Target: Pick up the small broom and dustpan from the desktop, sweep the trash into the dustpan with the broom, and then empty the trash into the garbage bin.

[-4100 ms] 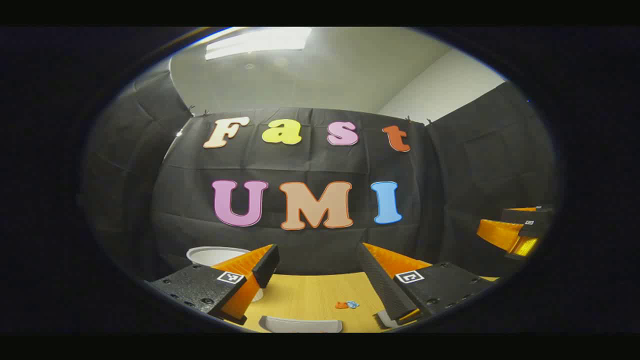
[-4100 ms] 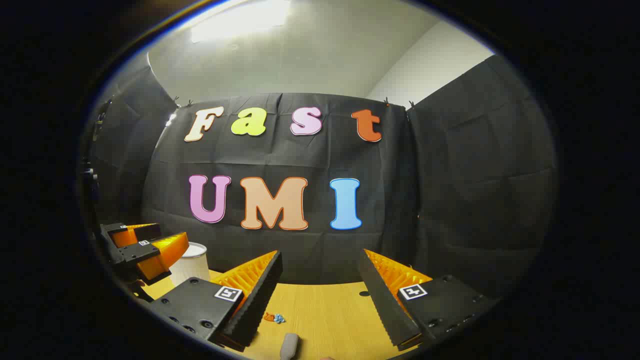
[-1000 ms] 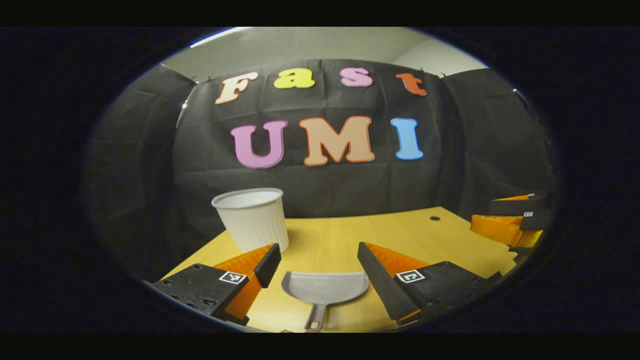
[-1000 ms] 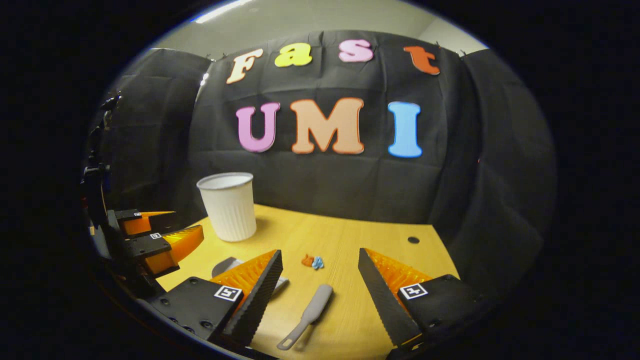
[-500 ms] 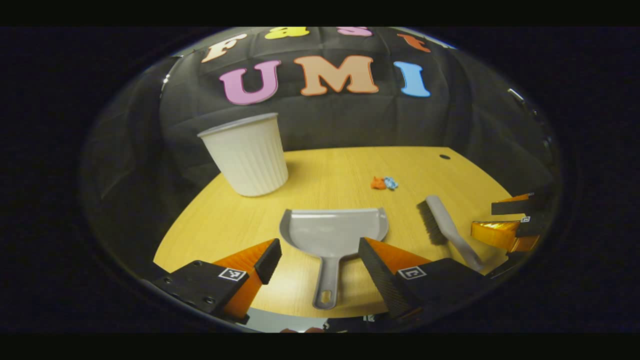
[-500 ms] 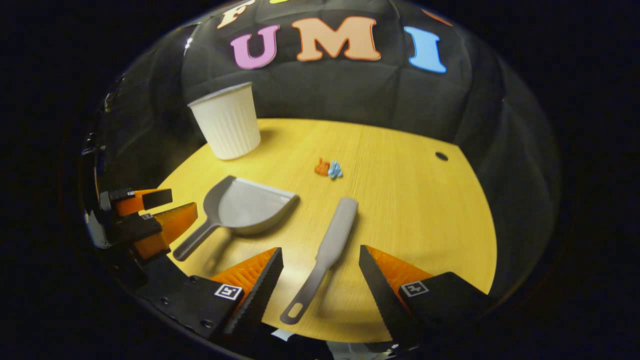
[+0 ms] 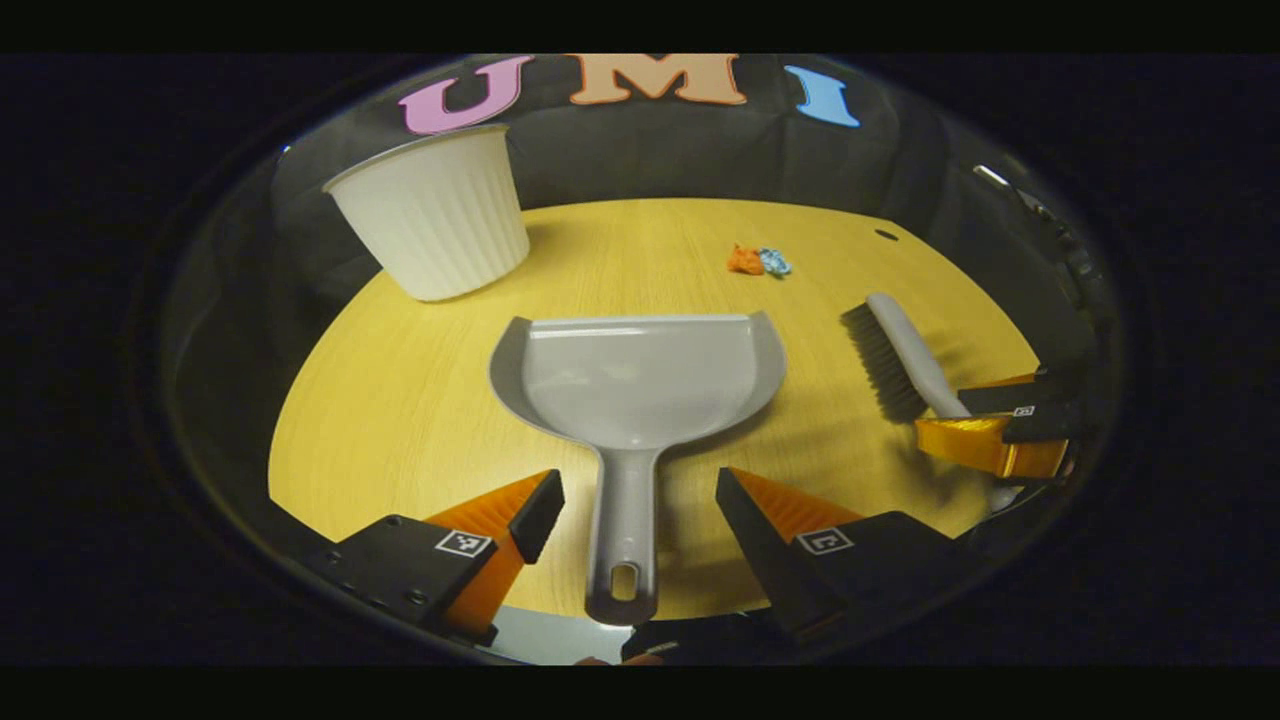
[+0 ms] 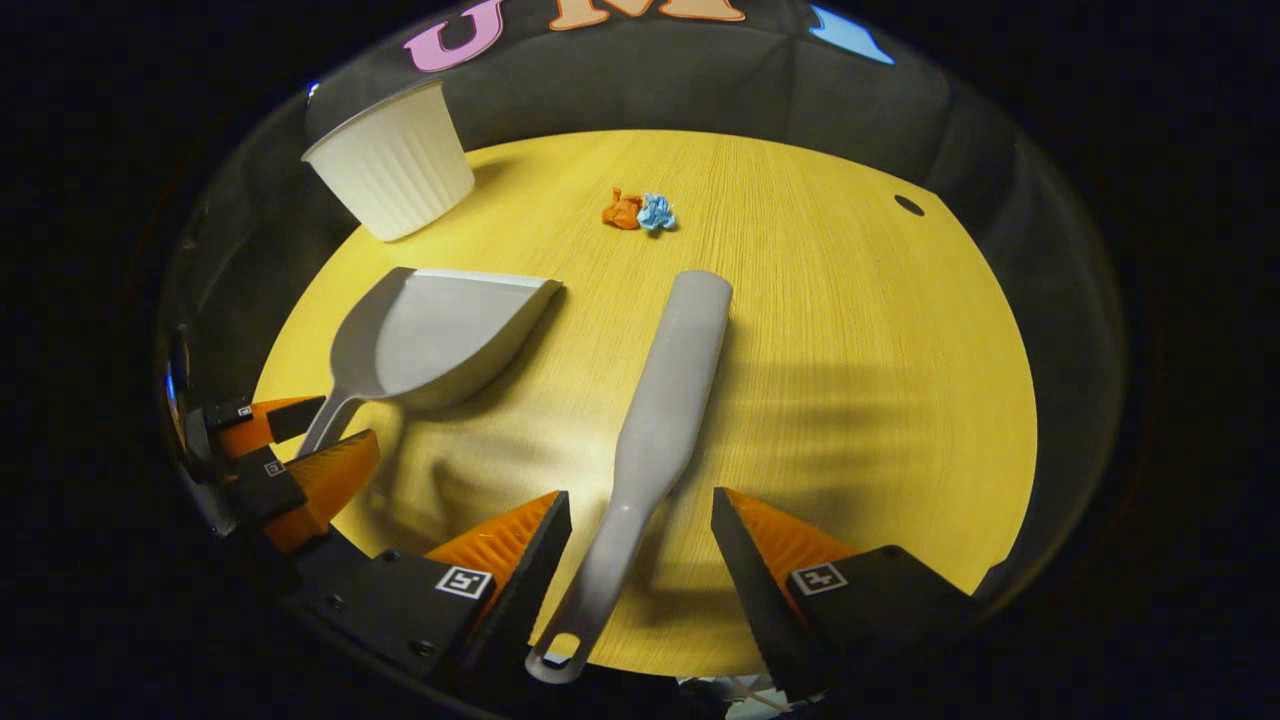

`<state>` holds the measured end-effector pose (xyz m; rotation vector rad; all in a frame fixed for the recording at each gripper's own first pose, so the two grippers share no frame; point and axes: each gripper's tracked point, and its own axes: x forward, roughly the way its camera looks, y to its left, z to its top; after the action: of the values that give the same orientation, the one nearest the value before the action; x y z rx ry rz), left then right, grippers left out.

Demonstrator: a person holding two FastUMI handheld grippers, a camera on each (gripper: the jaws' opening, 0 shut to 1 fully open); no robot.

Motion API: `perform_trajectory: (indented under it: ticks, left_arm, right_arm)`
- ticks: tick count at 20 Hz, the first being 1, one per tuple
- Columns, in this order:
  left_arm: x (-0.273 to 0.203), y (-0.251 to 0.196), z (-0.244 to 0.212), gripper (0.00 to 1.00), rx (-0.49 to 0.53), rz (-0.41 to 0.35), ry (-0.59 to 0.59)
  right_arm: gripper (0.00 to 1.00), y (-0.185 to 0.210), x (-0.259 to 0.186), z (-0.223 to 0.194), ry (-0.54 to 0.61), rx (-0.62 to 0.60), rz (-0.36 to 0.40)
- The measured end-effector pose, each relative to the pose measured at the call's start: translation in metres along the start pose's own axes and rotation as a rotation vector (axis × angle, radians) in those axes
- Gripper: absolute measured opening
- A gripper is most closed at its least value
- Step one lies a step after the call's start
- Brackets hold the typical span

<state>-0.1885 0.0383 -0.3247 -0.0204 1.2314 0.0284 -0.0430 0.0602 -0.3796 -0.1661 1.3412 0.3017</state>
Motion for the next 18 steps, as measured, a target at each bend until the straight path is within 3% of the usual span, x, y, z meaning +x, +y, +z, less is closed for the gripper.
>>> perform_trajectory:
  ticks: [2, 4, 6, 7, 8, 9, 10, 11, 14, 18]
  left_arm:
    - [0.0, -0.001, -0.006, 0.95, 0.001, -0.011, 0.045]
    - [0.001, -0.003, -0.011, 0.93, 0.01, -0.031, 0.078]
    - [0.003, -0.005, -0.016, 0.74, 0.016, -0.039, 0.113]
    - [0.003, -0.004, -0.019, 0.6, 0.018, -0.047, 0.128]
    - [0.003, -0.002, -0.019, 0.55, 0.018, -0.05, 0.134]
    - [0.003, -0.003, -0.019, 0.44, 0.004, -0.058, 0.139]
    - [0.003, -0.004, -0.019, 0.34, -0.007, -0.061, 0.137]
    - [0.004, -0.006, -0.018, 0.31, -0.011, -0.079, 0.127]
    - [0.004, 0.0, -0.014, 0.29, 0.021, -0.082, 0.125]
    - [0.013, -0.001, 0.006, 0.26, 0.083, -0.126, 0.085]
  right_arm:
    - [0.85, 0.002, 0.006, 0.0, 0.031, -0.016, -0.003]
    - [0.7, 0.002, 0.009, 0.001, 0.04, -0.042, -0.021]
    - [0.56, -0.001, 0.01, 0.0, 0.052, -0.064, -0.048]
    - [0.42, -0.003, 0.011, 0.0, 0.063, -0.072, -0.047]
    - [0.35, 0.002, 0.012, 0.0, 0.058, -0.072, -0.013]
    - [0.27, 0.004, 0.014, -0.001, 0.072, -0.07, -0.003]
    - [0.26, 0.003, 0.012, -0.001, 0.07, -0.082, 0.003]
    - [0.24, 0.0, 0.011, 0.001, 0.063, -0.088, -0.002]
    - [0.16, -0.004, 0.01, 0.013, 0.009, -0.046, 0.005]
    - [0.13, -0.029, 0.006, 0.047, -0.057, -0.02, -0.023]
